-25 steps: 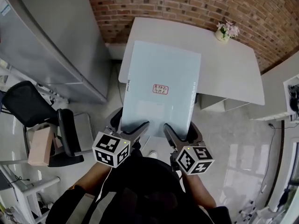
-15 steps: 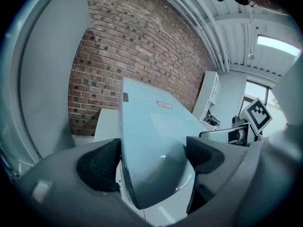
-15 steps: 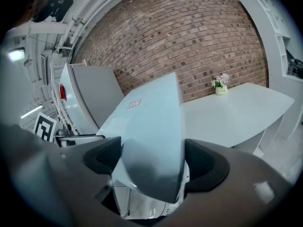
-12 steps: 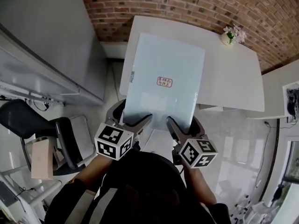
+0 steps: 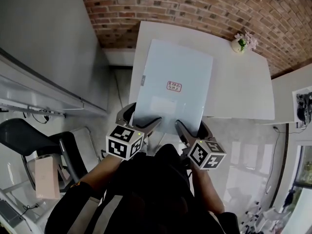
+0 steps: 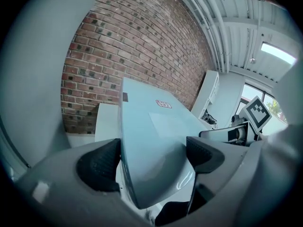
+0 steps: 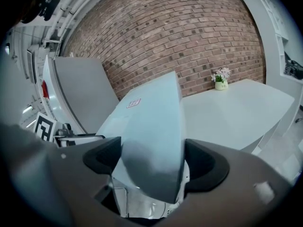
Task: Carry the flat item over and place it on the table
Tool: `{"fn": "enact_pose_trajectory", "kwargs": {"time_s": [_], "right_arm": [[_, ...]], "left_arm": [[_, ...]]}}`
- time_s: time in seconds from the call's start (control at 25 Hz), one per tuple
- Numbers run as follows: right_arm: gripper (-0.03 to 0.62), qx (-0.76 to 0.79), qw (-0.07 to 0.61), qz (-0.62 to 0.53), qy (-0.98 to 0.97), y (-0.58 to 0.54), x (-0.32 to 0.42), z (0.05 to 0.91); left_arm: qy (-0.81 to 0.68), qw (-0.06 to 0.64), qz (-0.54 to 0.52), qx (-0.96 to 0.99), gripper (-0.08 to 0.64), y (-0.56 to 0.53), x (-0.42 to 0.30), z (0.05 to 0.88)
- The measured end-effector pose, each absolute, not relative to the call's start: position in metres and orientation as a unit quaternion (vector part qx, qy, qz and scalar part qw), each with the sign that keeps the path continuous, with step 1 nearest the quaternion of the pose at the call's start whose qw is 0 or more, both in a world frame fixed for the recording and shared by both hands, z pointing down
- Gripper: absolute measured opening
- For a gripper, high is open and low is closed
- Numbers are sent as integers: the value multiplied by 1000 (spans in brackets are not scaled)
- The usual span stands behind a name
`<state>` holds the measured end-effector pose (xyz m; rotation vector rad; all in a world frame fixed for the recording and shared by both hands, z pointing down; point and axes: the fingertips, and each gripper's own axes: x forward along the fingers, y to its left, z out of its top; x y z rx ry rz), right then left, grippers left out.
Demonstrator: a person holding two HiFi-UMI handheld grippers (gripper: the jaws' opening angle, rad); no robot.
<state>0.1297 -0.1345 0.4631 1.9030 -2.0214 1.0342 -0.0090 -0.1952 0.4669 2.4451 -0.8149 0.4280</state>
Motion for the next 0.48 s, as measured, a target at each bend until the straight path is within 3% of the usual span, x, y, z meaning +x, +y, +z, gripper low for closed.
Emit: {"fn": "enact_pose_trajectory", "kwargs": {"time_s": [0.48], "right_arm": [[425,622,123,382,-672,-177,136,507]], "left_arm": [[-310,305,181,882,451,-233,-5,514]]}}
